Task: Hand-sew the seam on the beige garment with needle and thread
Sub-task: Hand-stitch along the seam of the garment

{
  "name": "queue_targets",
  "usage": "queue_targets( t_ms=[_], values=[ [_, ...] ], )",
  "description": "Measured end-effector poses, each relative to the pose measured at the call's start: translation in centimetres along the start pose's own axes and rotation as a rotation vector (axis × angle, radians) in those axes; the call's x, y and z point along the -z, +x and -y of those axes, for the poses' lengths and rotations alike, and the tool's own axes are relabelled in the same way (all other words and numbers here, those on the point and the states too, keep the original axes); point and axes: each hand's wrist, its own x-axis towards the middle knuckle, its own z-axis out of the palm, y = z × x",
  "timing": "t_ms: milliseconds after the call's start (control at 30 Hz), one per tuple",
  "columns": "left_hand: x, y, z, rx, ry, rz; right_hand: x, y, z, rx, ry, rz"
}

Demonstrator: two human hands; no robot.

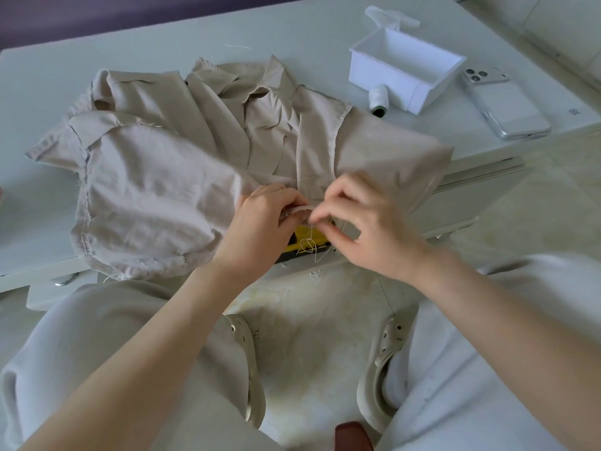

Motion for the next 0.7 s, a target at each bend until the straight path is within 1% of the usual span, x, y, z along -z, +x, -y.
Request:
queue_targets(
  t_ms=[67,133,267,333,467,567,700],
  values=[
    [0.1,0.0,-0.3,0.031,-0.007,-0.003,-0.6,-0.5,0.0,0.094,-0.121,0.088],
    [0.1,0.0,-0.4,0.049,-0.008,-0.004,-1.2,-0.8,-0.2,0.151,-0.2,0.126],
    [0.0,0.0,-0.5,0.062,-0.022,0.015,-2.0,-0.9,-0.5,0.189,-0.243,0.092],
    [0.0,0.0,-0.5,0.059,-0.017,0.018,-2.1,-1.0,-0.6,0.191,-0.225,0.077],
    [-0.1,-0.1,-0.1,0.046,-0.002,0.024,-2.5,-1.5,-0.1,0.157,-0.089,0.084],
    [-0.3,-0.2,-0.1,0.032,0.016,0.024,-2.9,-2.3,0.4,0.181,-0.018,0.176],
    [-0.2,0.1,-0.1,0.082,-0.024,-0.019,-3.6,-3.9,0.6,0.266,0.014,0.318]
  ],
)
